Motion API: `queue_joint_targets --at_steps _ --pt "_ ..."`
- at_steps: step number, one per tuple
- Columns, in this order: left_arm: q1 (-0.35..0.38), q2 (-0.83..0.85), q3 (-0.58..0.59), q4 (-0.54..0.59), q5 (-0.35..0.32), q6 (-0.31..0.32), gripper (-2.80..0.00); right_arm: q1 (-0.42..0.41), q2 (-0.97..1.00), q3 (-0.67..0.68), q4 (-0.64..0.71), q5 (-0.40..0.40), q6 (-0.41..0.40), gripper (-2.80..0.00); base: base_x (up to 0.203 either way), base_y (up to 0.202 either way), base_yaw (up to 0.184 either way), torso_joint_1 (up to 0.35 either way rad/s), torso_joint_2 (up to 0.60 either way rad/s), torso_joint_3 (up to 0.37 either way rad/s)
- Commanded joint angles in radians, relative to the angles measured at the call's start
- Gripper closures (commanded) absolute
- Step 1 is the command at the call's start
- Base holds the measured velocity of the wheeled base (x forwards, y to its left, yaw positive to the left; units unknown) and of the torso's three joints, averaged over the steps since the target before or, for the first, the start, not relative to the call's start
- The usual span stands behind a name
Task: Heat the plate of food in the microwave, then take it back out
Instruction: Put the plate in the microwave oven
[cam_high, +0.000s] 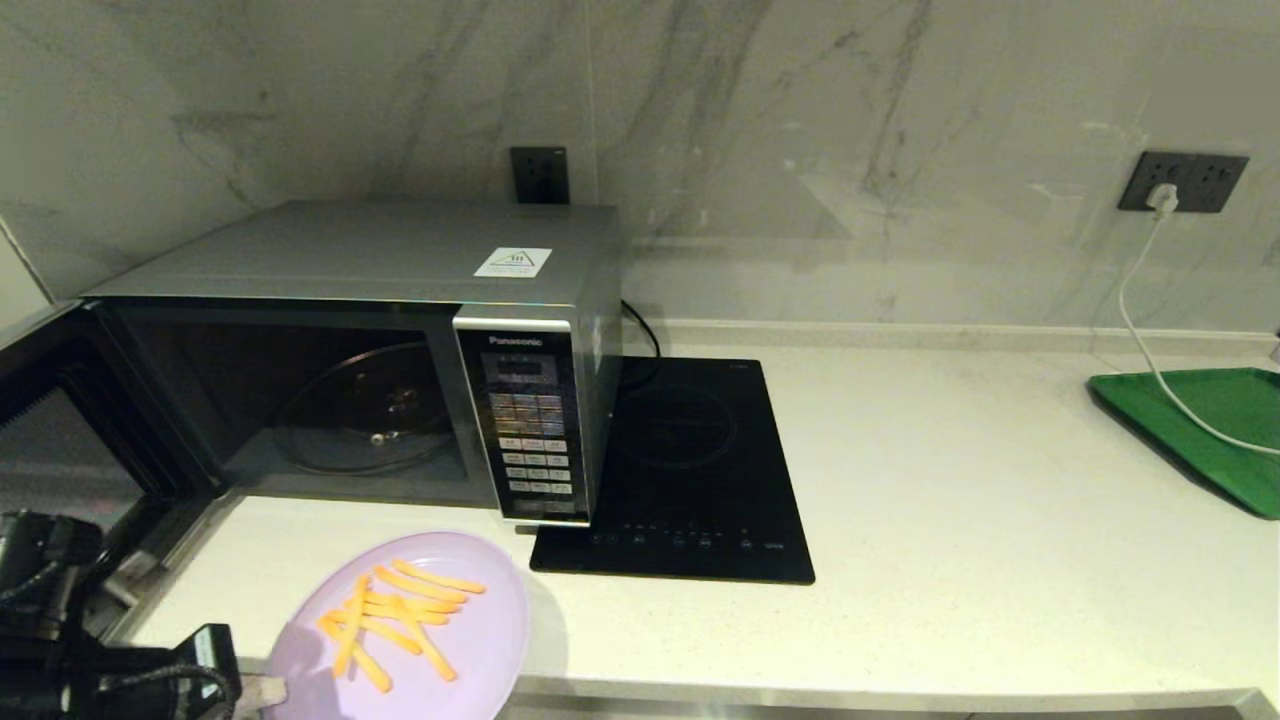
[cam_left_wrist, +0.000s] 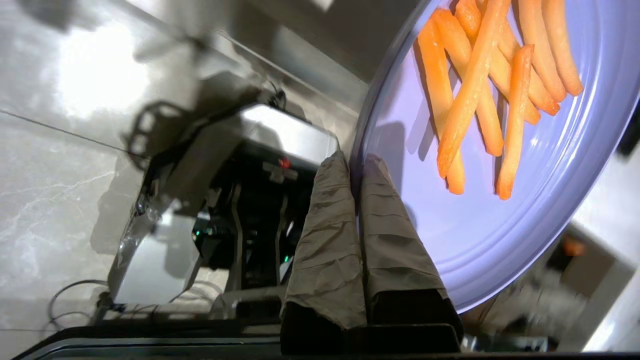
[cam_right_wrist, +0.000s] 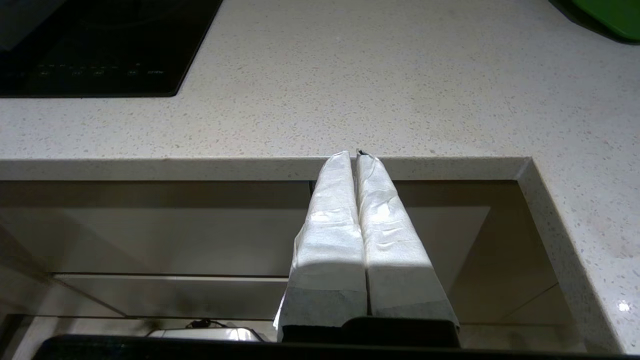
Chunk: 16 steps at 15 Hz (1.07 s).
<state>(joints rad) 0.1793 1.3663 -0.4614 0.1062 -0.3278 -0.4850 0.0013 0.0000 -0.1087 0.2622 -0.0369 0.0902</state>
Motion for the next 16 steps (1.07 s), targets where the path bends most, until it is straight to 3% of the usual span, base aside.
queue_joint_targets --at_steps 1,3,5,9,12,16 --pt "0.141 -0.010 -0.008 -0.003 -0.021 0.018 0.00 0.000 0.000 0.000 0.002 0.000 0.000 0.00 0.000 0.000 0.000 0.000 0.00 0.000" --pt "0.155 0.030 -0.075 -0.005 -0.034 -0.019 0.00 0.000 0.000 0.000 0.002 0.000 0.000 0.00 0.000 0.000 0.000 0.000 0.00 0.000" --pt "0.156 0.089 -0.136 -0.007 -0.030 -0.121 0.00 0.000 0.000 0.000 0.002 0.000 0.000 0.00 0.000 0.000 0.000 0.000 0.00 0.000" --pt "0.157 0.198 -0.290 0.001 -0.019 -0.242 0.00 0.000 0.000 0.000 0.002 0.000 0.000 0.00 0.000 0.000 0.000 0.000 0.00 0.000" --pt "0.157 0.291 -0.395 0.002 0.080 -0.320 0.00 0.000 0.000 0.000 0.002 0.000 0.000 0.00 0.000 0.000 0.000 0.000 0.00 0.000" --pt "0.143 0.345 -0.525 0.049 0.130 -0.464 0.00 0.000 0.000 0.000 0.002 0.000 0.000 0.00 0.000 0.000 0.000 0.000 0.00 0.000"
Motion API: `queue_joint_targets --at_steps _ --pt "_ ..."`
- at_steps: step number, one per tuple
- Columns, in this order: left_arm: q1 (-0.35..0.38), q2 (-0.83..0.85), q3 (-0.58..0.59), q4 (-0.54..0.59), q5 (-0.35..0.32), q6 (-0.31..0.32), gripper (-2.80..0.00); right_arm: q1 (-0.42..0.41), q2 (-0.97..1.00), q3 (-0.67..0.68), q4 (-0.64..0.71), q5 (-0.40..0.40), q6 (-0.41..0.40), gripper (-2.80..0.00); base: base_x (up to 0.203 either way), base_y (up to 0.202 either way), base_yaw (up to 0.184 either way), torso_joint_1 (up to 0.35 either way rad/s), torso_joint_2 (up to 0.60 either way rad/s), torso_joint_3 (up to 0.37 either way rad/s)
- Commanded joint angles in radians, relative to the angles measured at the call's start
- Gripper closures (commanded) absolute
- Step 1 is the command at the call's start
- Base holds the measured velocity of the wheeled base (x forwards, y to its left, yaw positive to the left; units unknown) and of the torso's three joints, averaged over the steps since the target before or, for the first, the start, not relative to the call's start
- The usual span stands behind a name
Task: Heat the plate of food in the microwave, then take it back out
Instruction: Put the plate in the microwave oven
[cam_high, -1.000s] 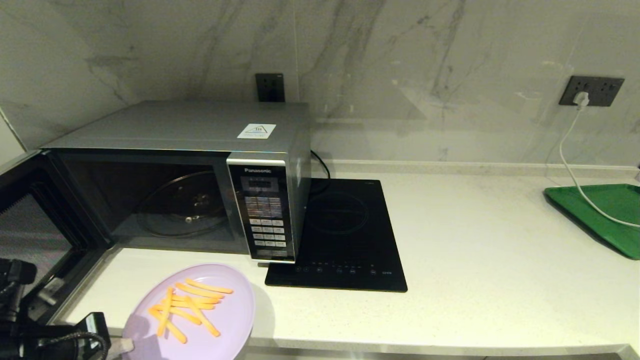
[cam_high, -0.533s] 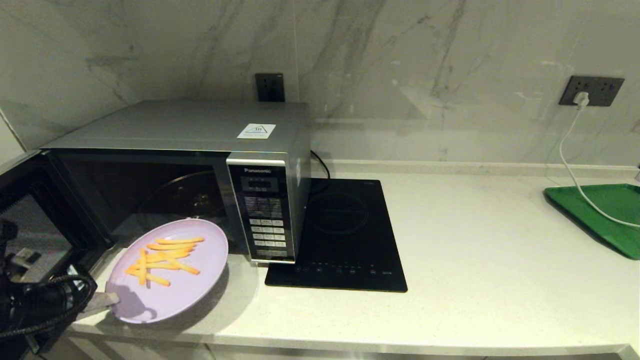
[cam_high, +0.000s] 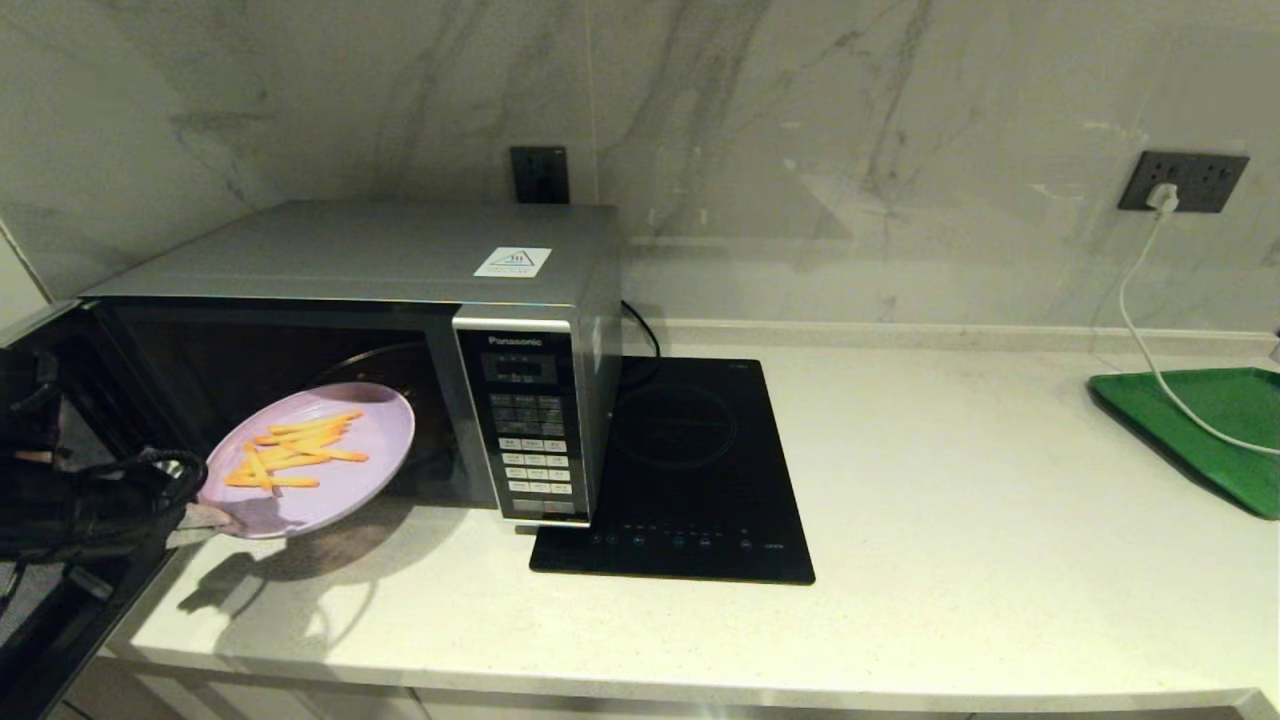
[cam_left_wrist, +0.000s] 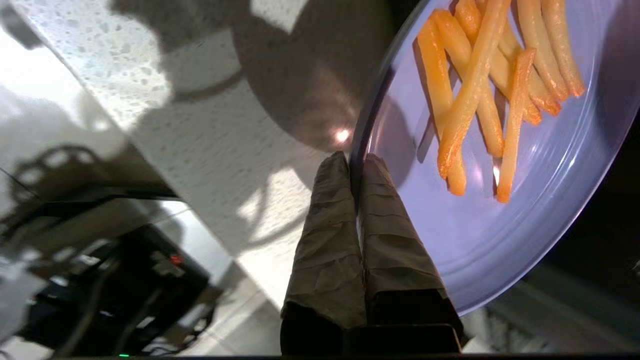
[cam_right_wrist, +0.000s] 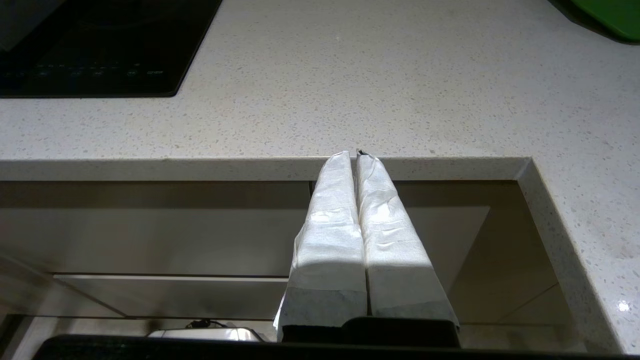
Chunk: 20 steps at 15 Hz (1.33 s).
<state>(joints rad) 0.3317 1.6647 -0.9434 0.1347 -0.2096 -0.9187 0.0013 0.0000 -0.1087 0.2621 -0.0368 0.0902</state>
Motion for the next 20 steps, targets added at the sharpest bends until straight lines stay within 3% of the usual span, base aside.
queue_joint_targets --at_steps 1,3,11,20 --pt "-0.039 0.058 -0.058 0.036 0.058 -0.044 0.00 0.002 0.000 0.000 0.002 0.000 0.000 0.00 0.000 0.000 0.000 0.000 0.00 0.000" --pt "-0.066 0.093 -0.099 0.044 0.119 -0.083 0.00 0.000 0.000 0.000 0.002 0.000 0.000 0.00 0.000 0.000 0.000 0.000 0.00 0.000" --pt "-0.136 0.163 -0.287 0.169 0.131 -0.195 0.00 0.000 0.000 0.000 0.002 0.000 0.000 0.00 0.000 0.000 0.000 0.000 0.00 0.000" --pt "-0.201 0.308 -0.491 0.247 0.192 -0.251 0.00 0.000 0.001 0.000 0.002 0.000 0.000 0.00 0.000 0.000 0.000 0.000 0.00 0.000"
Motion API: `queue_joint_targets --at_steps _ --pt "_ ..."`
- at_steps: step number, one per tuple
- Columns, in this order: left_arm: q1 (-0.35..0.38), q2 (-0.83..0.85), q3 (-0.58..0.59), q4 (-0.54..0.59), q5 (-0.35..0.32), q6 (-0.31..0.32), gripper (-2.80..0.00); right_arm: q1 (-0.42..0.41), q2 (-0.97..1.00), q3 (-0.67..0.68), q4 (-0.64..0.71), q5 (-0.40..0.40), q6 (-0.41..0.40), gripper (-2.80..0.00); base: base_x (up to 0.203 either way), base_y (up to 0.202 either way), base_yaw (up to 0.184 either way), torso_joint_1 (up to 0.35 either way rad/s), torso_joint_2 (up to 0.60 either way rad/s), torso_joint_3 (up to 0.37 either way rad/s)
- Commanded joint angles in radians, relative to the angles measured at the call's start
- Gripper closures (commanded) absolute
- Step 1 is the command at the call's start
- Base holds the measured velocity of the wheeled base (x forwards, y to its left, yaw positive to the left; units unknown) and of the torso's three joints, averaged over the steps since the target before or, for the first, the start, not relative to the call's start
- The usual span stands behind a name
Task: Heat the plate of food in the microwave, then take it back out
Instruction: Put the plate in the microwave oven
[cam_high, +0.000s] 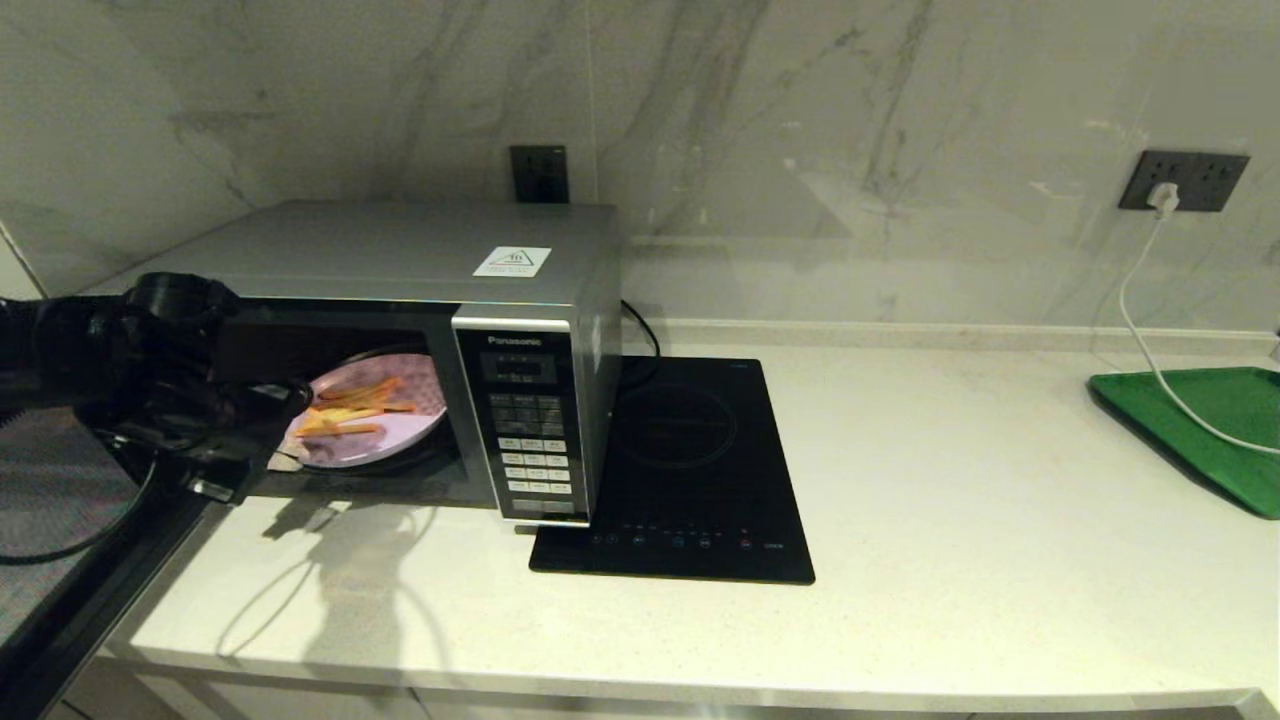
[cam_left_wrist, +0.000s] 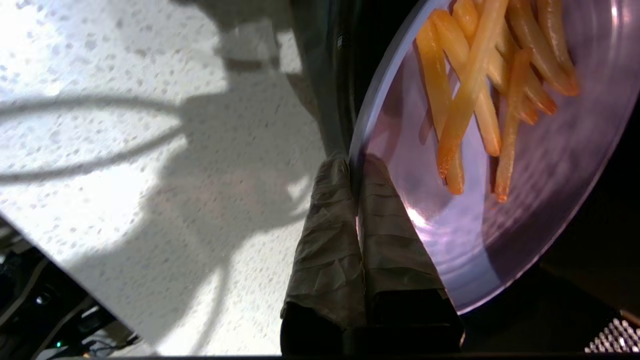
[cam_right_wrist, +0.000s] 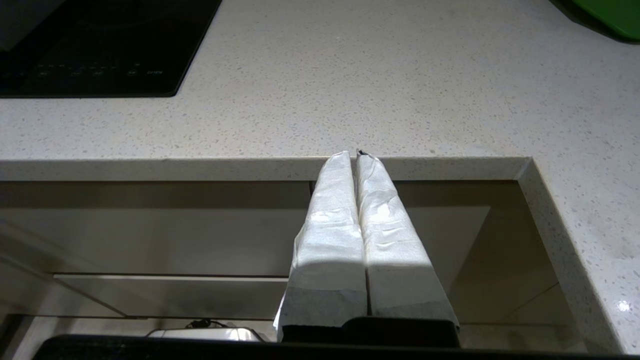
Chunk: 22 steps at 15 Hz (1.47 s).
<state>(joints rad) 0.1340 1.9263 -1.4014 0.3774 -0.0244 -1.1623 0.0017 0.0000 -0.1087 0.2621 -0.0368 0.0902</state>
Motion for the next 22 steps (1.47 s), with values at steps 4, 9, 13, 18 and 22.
queue_joint_targets --at_steps 4,9,13,18,22 --pt "-0.004 0.089 -0.068 0.012 0.012 -0.009 0.00 0.000 0.000 0.000 0.002 0.000 0.000 0.00 0.000 0.000 0.000 0.000 0.00 0.000" --pt "-0.002 0.140 -0.120 0.011 0.012 -0.014 0.00 0.000 0.000 0.000 0.002 0.000 0.000 0.00 0.000 0.000 0.000 0.000 0.00 0.000" --pt "-0.002 0.142 -0.129 0.011 0.027 -0.012 0.00 0.000 0.000 0.000 0.002 0.000 0.000 0.00 0.000 0.000 0.000 0.000 0.00 0.000" --pt "-0.013 0.063 -0.140 0.011 0.026 -0.012 -2.80 0.000 0.000 0.000 0.002 0.000 0.000 0.00 0.000 0.000 0.000 0.000 0.00 0.000" --pt "-0.044 -0.069 -0.137 0.069 0.016 -0.006 -2.80 0.000 0.000 0.000 0.002 0.000 0.000 0.00 0.000 0.000 0.000 0.000 0.00 0.000"
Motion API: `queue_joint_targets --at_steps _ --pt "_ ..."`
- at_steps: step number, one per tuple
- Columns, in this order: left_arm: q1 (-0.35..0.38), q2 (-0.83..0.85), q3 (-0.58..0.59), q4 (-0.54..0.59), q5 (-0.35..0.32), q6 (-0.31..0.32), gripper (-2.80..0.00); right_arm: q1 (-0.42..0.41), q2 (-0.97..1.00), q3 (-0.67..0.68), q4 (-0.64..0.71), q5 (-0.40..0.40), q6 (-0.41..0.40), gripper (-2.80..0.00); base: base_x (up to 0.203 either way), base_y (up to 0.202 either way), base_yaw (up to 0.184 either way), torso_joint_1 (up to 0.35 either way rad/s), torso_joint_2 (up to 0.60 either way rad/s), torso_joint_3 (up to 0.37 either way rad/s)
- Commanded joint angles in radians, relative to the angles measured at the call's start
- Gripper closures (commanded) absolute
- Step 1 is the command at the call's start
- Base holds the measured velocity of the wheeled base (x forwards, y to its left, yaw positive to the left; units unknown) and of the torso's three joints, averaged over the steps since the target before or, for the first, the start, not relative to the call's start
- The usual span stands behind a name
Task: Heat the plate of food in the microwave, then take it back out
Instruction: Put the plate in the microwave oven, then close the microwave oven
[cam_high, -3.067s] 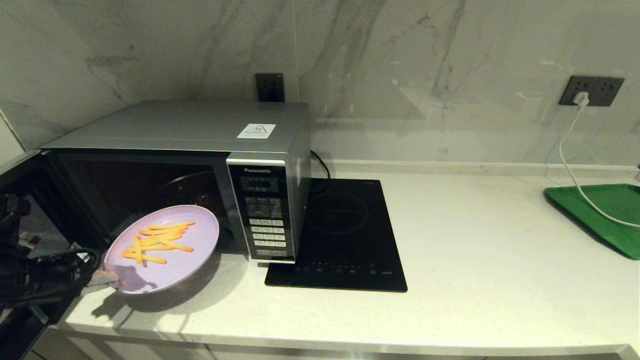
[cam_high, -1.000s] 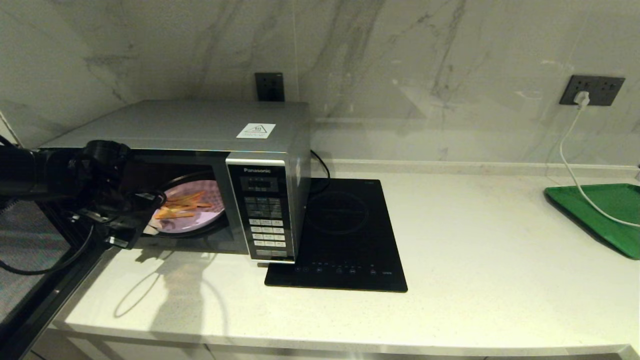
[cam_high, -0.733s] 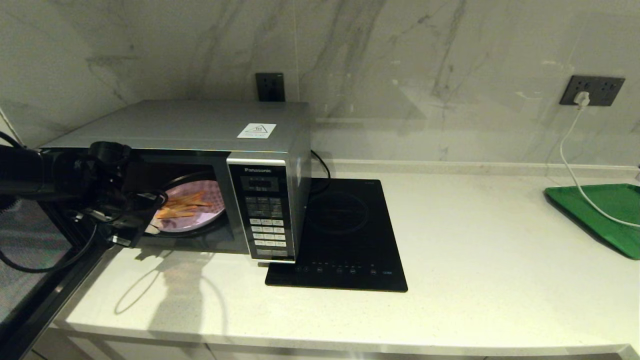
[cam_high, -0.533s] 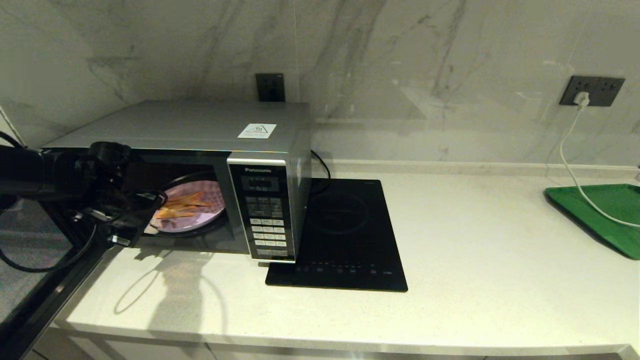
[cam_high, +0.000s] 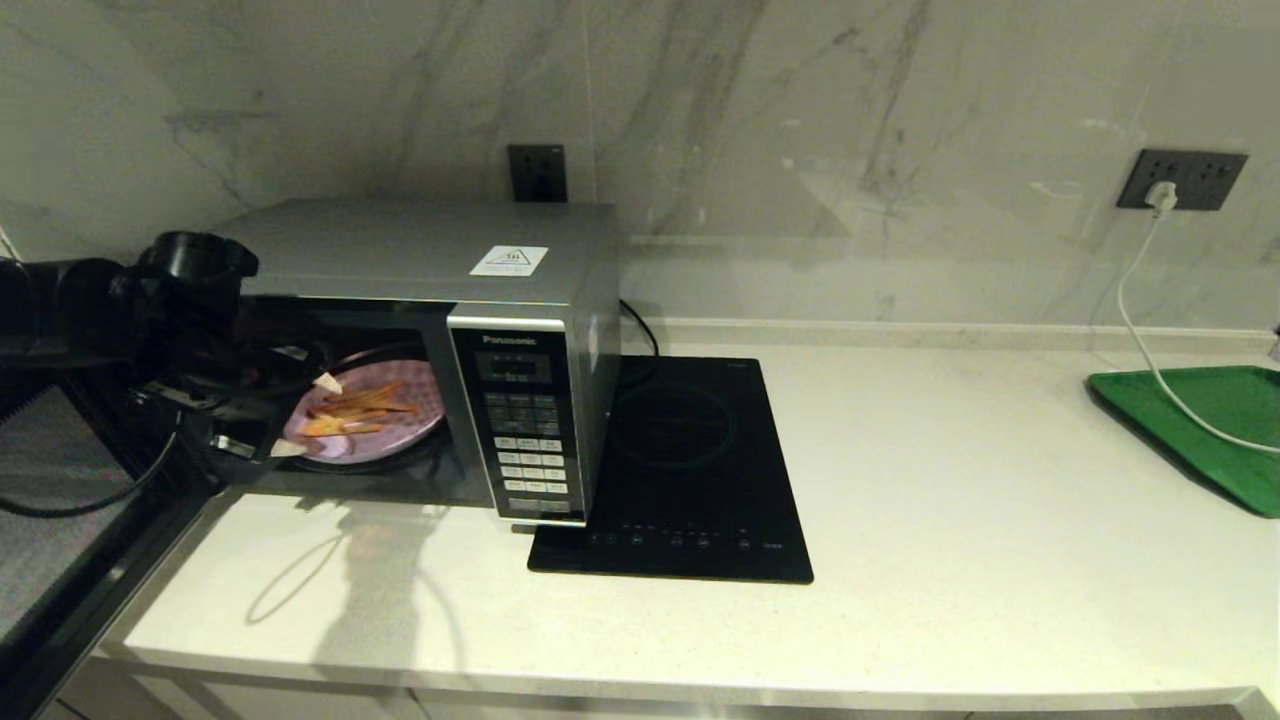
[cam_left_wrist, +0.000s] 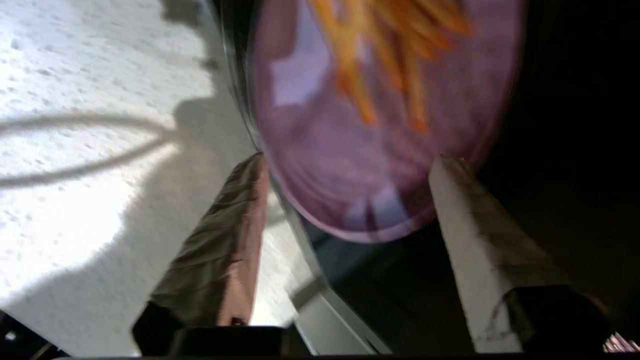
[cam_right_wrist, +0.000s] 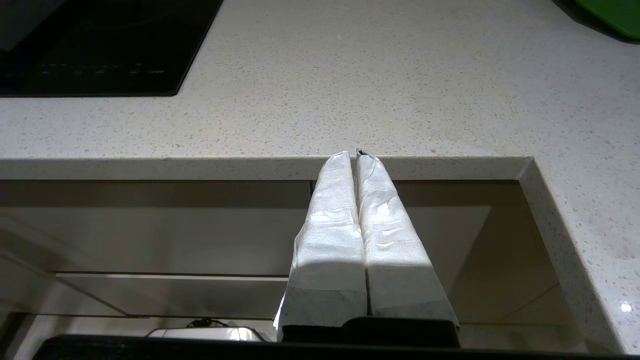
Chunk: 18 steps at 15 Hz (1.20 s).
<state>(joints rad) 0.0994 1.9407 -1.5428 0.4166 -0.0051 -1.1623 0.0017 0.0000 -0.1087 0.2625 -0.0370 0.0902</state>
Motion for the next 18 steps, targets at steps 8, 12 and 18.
queue_joint_targets --at_steps 8,12,18 --pt "-0.007 -0.305 0.251 0.089 -0.031 0.016 0.00 0.000 0.000 0.000 0.001 0.000 0.000 0.00 0.000 0.000 0.000 0.000 0.00 0.000" --pt "0.129 -0.555 0.284 0.138 -0.071 0.175 0.00 0.000 0.000 0.000 0.001 0.000 0.000 0.00 0.000 0.000 0.000 0.000 0.00 0.000" --pt "0.533 -0.732 0.271 0.143 -0.172 0.601 0.00 0.000 0.000 0.000 0.001 0.000 0.000 0.00 0.000 0.000 0.000 0.000 0.00 0.000"
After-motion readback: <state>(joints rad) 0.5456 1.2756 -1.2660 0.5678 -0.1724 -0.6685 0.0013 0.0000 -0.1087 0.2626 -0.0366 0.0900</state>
